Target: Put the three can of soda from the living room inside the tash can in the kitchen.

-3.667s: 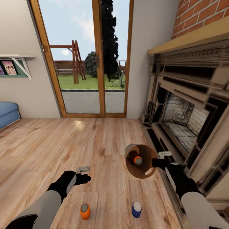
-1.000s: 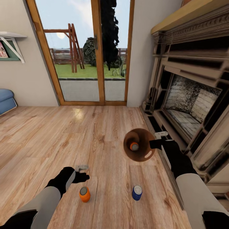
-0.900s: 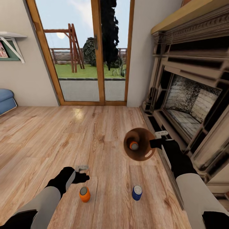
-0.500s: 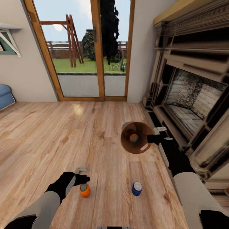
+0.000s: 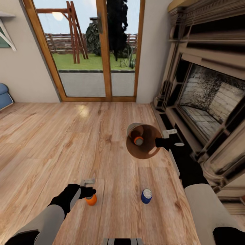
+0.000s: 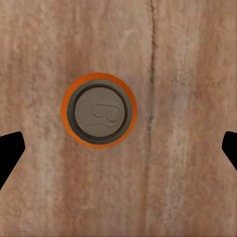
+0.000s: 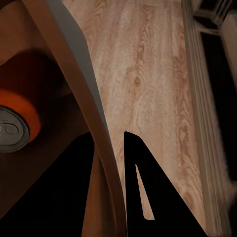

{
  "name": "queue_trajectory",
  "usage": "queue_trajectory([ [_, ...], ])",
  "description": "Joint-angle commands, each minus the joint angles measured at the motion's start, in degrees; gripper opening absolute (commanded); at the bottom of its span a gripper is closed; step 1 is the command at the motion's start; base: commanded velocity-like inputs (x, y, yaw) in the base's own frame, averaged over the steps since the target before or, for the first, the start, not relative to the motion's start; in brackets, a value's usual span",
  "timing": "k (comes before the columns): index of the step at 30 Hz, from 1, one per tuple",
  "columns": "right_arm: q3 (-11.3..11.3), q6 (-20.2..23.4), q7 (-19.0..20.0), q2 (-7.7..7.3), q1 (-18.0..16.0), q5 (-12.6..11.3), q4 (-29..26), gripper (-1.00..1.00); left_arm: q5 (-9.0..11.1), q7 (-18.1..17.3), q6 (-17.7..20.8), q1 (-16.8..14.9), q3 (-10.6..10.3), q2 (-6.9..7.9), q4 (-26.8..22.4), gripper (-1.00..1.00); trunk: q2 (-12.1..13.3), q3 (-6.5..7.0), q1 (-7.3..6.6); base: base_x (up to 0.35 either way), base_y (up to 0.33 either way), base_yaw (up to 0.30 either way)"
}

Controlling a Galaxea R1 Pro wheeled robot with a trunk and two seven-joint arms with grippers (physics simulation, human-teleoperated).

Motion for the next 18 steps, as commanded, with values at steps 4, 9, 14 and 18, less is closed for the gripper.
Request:
queue_trajectory([
  [4,0.0,0.0,0.1,0.02,0.0,-0.5,-0.9,-1.0,0.0,0.0,0.2,0.0,0.0,-0.01,0.0,1.0,-0.1,-0.88,0.09,0.0,0.0,0.0],
  [9,0.3,4.3,0.2,0.04,0.0,-0.6,-6.2,-1.0,-0.1,-0.3,1.4,0.0,0.0,0.06,0.1,1.0,-0.1,-1.99,0.22,0.0,0.0,0.0],
  [14,2.5,6.2,0.2,0.36,0.0,-0.6,-10.3,-1.0,0.2,-0.4,5.6,-0.4,0.1,-0.02,-0.6,1.0,-0.2,-3.1,0.35,0.0,0.0,0.0],
  [18,2.9,7.7,0.2,0.38,0.0,-0.5,-12.5,-1.0,0.3,-0.5,7.8,-1.1,0.1,-0.09,-1.9,1.0,-0.3,-3.99,0.45,0.0,0.0,0.0],
])
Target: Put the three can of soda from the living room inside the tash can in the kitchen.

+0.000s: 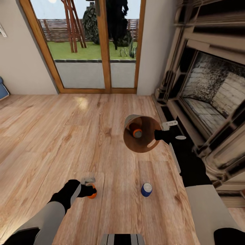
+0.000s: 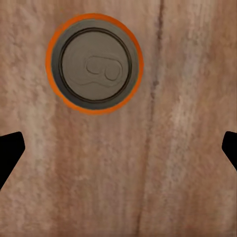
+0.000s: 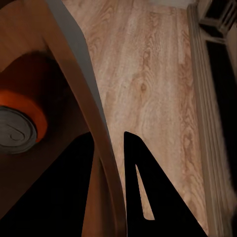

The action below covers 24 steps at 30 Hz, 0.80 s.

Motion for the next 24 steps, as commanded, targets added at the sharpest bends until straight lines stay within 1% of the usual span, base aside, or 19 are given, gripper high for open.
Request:
queue_trajectory([
  [1,0.0,1.1,0.2,-0.01,0.0,-0.4,-1.1,-1.0,0.0,0.0,0.3,-0.2,0.0,-0.01,-0.5,1.0,0.0,-0.22,0.01,0.0,0.0,0.0],
  [3,0.0,2.4,0.2,-0.05,0.0,-0.4,-2.9,-1.0,0.0,0.0,0.5,-0.4,0.0,-0.01,-1.1,1.0,0.0,-0.66,0.07,0.0,0.0,0.0],
  [5,0.0,3.9,0.2,-0.09,0.0,-0.4,-5.6,-1.0,0.0,0.0,0.6,-0.6,0.0,-0.02,-1.5,1.0,0.0,-0.66,0.07,0.0,0.0,0.0],
  [7,-0.1,6.2,0.2,-0.16,0.0,-0.4,-8.2,-1.0,0.0,0.0,0.6,-1.0,0.0,-0.02,-1.6,1.0,0.0,-0.66,0.07,0.0,0.0,0.0],
  [9,-0.1,9.4,0.4,-0.33,0.0,-0.4,-11.8,-1.0,0.0,0.1,0.6,-1.4,0.0,-0.02,-1.7,1.0,0.0,-0.66,0.07,0.0,0.0,0.0],
  [11,-0.2,11.1,0.6,-0.46,0.0,-0.4,-14.3,-1.0,0.0,0.1,0.7,-1.5,0.0,-0.02,-1.7,1.0,0.0,-0.66,0.07,0.0,0.0,0.0],
  [17,-0.6,12.0,1.0,-0.8,0.0,-0.5,-16.3,-1.0,0.0,0.1,0.6,-1.6,0.0,0.06,-1.7,1.0,0.0,-0.66,0.07,0.0,0.0,0.0],
  [24,-0.8,12.0,1.1,-0.9,0.0,-0.5,-16.5,-1.0,0.0,0.2,0.6,-1.6,0.0,0.07,-1.7,1.0,-0.1,-2.22,0.25,0.0,0.0,0.0],
])
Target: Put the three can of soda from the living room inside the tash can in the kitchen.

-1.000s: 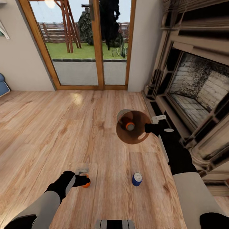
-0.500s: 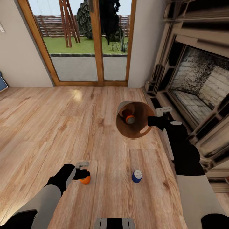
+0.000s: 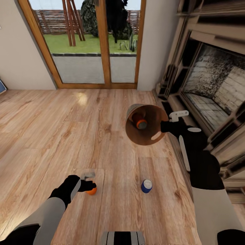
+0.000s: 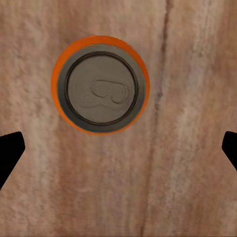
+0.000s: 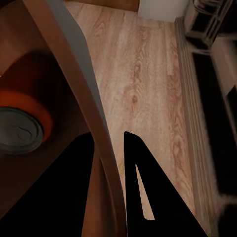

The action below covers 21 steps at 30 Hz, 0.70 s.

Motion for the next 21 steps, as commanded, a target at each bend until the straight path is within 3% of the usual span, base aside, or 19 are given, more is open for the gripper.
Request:
queue_trajectory([
  [1,-0.1,0.0,0.1,0.01,0.0,-0.5,-0.1,-1.0,0.0,0.0,0.0,0.0,0.0,0.0,0.0,1.0,0.0,-0.22,0.01,0.0,0.0,0.0],
  [5,-1.9,0.0,0.2,0.03,0.0,-0.9,-0.2,-1.0,0.0,0.1,-0.1,0.0,0.0,0.07,0.0,1.0,-0.1,-1.11,0.12,0.0,0.0,0.0],
  [15,-2.2,-0.6,0.2,0.03,0.3,-1.1,-0.2,-1.0,0.0,0.2,-0.1,0.0,0.0,0.03,0.0,1.0,-0.2,-3.32,0.37,0.0,0.0,0.0],
  [21,-2.0,-0.7,0.2,0.08,0.4,-1.2,-0.2,-1.0,0.0,0.2,-0.3,0.0,0.0,0.02,-0.1,1.0,-0.2,-3.32,0.37,0.011,0.003,0.0],
])
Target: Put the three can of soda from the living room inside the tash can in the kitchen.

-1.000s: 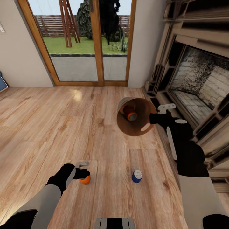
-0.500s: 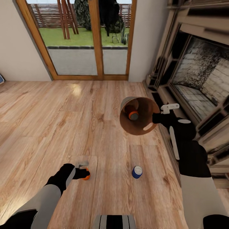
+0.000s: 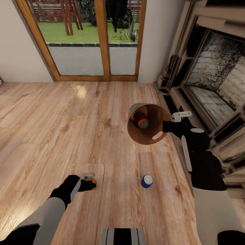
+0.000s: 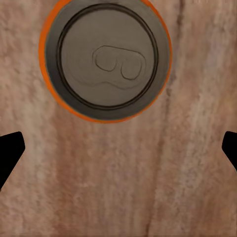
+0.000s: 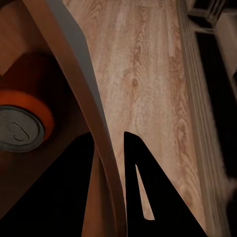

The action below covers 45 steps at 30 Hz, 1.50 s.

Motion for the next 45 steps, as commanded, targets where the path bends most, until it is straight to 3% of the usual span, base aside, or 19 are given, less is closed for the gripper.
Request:
queue_trajectory([
  [1,0.1,0.0,0.1,0.02,0.0,-0.6,0.0,-1.0,0.0,0.0,0.0,0.0,0.0,0.0,0.0,1.0,0.0,0.01,-0.01,0.111,0.035,0.0],
  [18,0.5,0.0,0.1,0.14,0.6,-0.6,0.0,-1.0,0.1,-0.1,-0.2,0.0,0.0,-0.02,-0.1,1.0,0.0,0.01,-0.01,0.066,0.012,0.0],
  [31,0.5,0.0,0.1,0.13,1.1,-0.6,0.0,-1.0,0.1,-0.1,-0.3,0.1,0.0,0.03,-1.2,1.0,-0.2,-2.87,0.33,0.0,0.0,0.0],
  [45,0.6,-0.1,0.1,0.22,1.7,-0.6,0.0,-1.0,0.0,-0.1,-0.3,0.1,0.0,-0.02,-1.3,1.0,-0.2,-2.87,0.33,0.071,0.0,0.0],
])
